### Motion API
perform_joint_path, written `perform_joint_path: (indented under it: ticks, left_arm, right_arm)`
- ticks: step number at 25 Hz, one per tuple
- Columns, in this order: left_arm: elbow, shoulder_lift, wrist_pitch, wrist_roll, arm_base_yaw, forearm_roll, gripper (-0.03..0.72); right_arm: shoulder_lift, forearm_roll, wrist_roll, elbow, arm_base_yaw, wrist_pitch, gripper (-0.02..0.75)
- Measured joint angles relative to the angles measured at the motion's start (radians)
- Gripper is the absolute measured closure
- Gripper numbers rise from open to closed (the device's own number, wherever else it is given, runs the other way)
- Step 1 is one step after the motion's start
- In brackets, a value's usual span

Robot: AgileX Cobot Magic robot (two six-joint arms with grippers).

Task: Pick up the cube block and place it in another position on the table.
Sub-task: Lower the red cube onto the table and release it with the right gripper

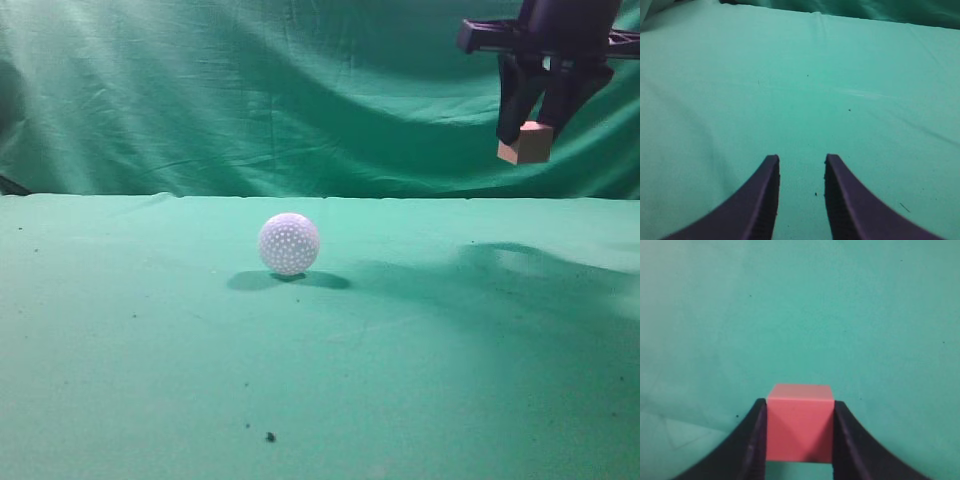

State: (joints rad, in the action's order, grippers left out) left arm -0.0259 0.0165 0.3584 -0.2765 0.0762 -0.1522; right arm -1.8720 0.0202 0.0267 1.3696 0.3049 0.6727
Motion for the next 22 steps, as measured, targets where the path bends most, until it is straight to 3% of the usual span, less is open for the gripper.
perform_joint_path:
  ticks: [10,14,16,18,22]
  left_arm:
    - [0.000,0.000,0.000,0.000,0.000,0.000,0.426]
    - [0.000,0.000,0.000,0.000,0.000,0.000,0.426]
    - [0.000,0.000,0.000,0.000,0.000,0.000,0.426]
    - [0.000,0.000,0.000,0.000,0.000,0.000,0.426]
    - [0.000,0.000,0.000,0.000,0.000,0.000,0.426]
  right_arm:
    - [-0.174,-0.004,-0.046,0.079,0.000,-0.011,0.518]
    - [-0.178,-0.005,-0.046,0.095,0.000,0.041,0.270]
    - [-0.178,-0.008,-0.046,0.128,0.000,0.134,0.200]
    - [-0.172,-0.009,-0.034,0.183,0.000,0.246,0.207]
    - [-0.105,-0.028,-0.027,0.275,0.002,0.450,0.587]
